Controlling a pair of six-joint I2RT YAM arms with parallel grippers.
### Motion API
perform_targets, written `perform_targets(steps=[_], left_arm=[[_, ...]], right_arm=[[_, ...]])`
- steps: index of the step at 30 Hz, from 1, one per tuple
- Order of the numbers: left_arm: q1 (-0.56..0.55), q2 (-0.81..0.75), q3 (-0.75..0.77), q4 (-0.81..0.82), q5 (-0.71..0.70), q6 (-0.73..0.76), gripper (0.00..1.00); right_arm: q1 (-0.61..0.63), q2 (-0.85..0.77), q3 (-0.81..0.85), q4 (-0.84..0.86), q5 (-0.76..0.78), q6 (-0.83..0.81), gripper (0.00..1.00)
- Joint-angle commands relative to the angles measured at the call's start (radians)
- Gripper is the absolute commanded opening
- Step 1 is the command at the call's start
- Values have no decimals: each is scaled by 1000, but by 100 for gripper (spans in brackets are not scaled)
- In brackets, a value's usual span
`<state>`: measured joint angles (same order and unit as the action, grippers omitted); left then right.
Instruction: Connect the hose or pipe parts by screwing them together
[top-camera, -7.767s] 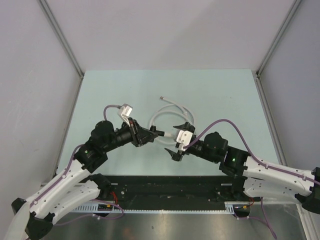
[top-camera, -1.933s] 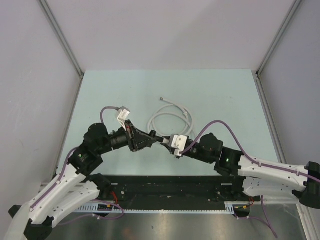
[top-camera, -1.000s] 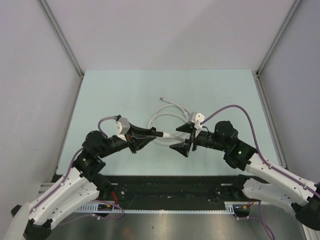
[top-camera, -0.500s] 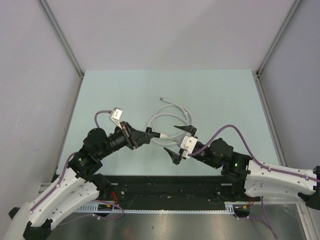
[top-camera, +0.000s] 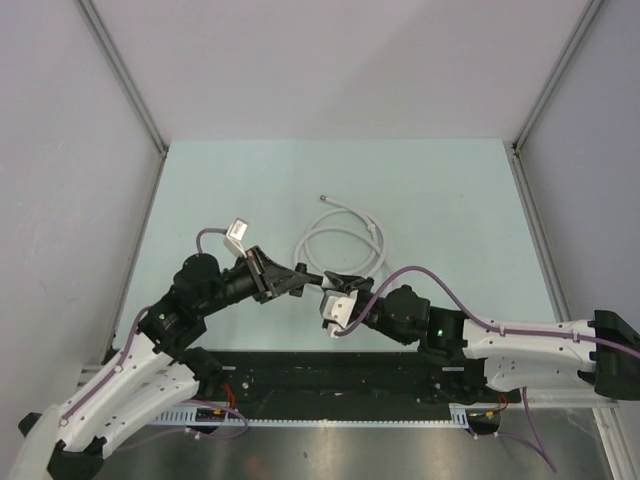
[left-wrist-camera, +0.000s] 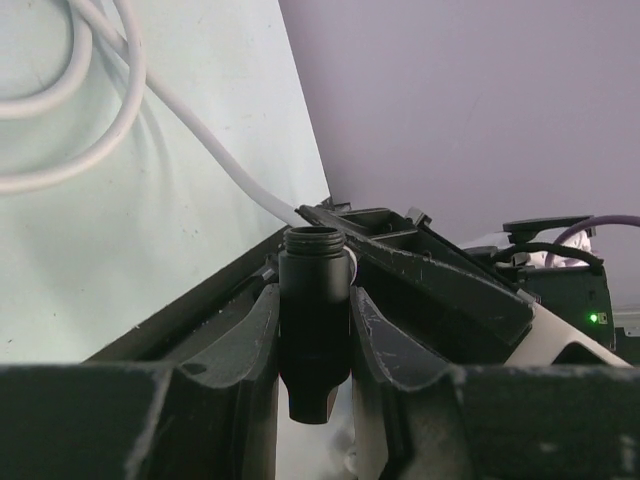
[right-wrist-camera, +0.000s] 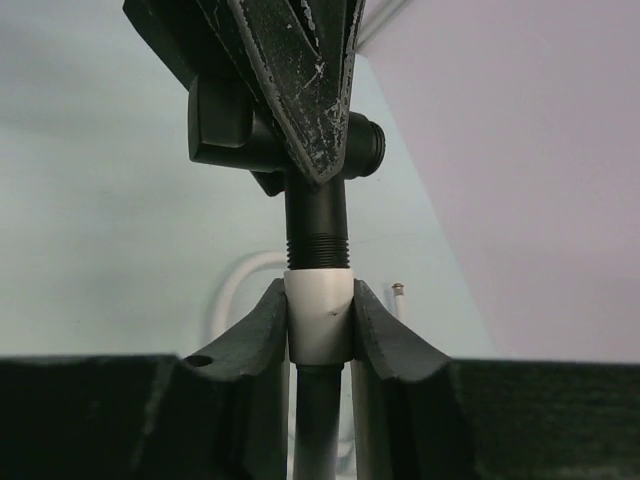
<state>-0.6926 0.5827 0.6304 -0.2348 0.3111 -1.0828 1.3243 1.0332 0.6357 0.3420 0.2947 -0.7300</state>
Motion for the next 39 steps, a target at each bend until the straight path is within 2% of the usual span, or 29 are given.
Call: perform_targets(steps=[1,2,3,4,7,8,9,10,11,12,13,16,18,22,24,27,30,32,35,36,37,39], left_arm=[[4,17,55,66,59,-49,0],[5,22,57,65,68,-20,0],[5,29,61,65,71,7,0],[5,42,66,68,78,42,0],[5,51,87,69,80,294,0],[5,46,88,74,80,461,0],[4,42,83,77,77,542,0],[5,22,74,87,79,611,0],[4,10,52,113,79,741,0],[4,-4,39,130,80,795,0],[5,-15,25,149,86,892,0],[5,-34,-18,218,152,1047,0],[4,-8,-23,230,196,1116,0],[5,29,-41,273,383,1306,0],[4,37,-55,299,413,1339,0],[5,37,-86,362,460,1379,0],[4,45,-89,381,450,1387,0],[5,57,-75,381,390,1339,0],[5,48,-63,385,307,1223,0],[5,40,-61,390,218,1174,0],[5,34,-55,391,148,1040,0],[5,6,-54,388,-19,893,0]], right_arm=[[19,22,2,132,-15,7,15],[19,24,4,138,-46,47,4],[19,25,2,135,-64,61,0],[19,30,2,132,-92,78,0],[1,22,5,100,-174,154,0],[-13,15,16,59,-208,179,0],[-29,11,22,39,-248,235,0],[-69,2,25,22,-335,262,0],[-92,-11,28,0,-385,286,0],[-121,-21,28,-8,-438,340,0],[-154,-24,28,-14,-548,363,0],[-243,-24,28,-35,-704,434,0],[-284,-18,28,-41,-774,451,0],[-362,22,30,-20,-1035,539,0],[-405,47,32,-9,-1139,578,0],[-431,59,32,-9,-1186,616,0],[-433,53,32,-44,-1122,618,1],[-435,27,33,-78,-1062,623,25],[-433,-47,33,-126,-880,630,54],[-432,-65,33,-136,-759,629,60],[-418,-82,33,-159,-703,615,68],[-399,-133,30,-178,-558,578,76]])
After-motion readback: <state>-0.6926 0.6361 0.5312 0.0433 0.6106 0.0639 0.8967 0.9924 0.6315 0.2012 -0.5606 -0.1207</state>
